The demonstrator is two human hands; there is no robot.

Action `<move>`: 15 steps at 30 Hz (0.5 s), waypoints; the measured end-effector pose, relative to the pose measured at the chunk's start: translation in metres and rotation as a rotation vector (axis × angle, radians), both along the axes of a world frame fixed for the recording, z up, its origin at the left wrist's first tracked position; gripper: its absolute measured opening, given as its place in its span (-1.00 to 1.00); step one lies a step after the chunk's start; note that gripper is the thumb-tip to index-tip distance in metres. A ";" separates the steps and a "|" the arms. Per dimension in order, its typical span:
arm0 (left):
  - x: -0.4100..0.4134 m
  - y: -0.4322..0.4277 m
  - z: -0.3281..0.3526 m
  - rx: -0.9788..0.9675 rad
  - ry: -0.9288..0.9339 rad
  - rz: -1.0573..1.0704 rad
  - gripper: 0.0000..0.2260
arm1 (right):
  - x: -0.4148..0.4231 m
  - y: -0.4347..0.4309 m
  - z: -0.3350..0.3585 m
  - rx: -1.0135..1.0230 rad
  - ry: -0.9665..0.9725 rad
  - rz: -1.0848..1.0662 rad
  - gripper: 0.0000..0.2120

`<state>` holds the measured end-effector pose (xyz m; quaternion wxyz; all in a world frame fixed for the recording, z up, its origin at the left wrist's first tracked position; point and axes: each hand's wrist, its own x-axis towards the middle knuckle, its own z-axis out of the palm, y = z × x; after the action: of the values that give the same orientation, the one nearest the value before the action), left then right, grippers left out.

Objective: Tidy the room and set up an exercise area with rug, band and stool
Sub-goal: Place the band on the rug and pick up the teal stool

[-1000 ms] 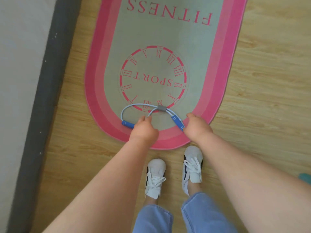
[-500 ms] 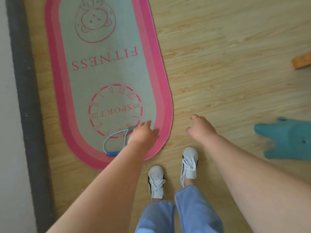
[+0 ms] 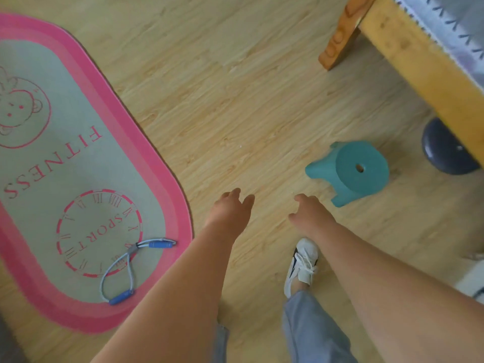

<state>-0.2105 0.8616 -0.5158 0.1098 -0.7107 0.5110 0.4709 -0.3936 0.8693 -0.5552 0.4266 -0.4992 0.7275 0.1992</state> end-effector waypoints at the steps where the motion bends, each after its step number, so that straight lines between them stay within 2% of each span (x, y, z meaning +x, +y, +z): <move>1: -0.043 -0.008 -0.005 0.026 0.008 -0.021 -0.47 | -0.040 -0.003 -0.003 0.014 0.005 -0.037 -0.45; 7: -0.158 -0.032 -0.019 0.060 0.027 -0.099 -0.49 | -0.167 -0.018 -0.018 0.023 0.037 -0.141 -0.44; 15: -0.269 -0.079 -0.086 0.015 0.016 -0.192 -0.53 | -0.277 -0.040 -0.075 -0.070 -0.001 -0.639 -0.41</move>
<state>-0.4796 0.7824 -0.6022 0.1555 -0.6539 0.5741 0.4676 -0.6708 0.8288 -0.6299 0.4504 -0.2600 0.8536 0.0301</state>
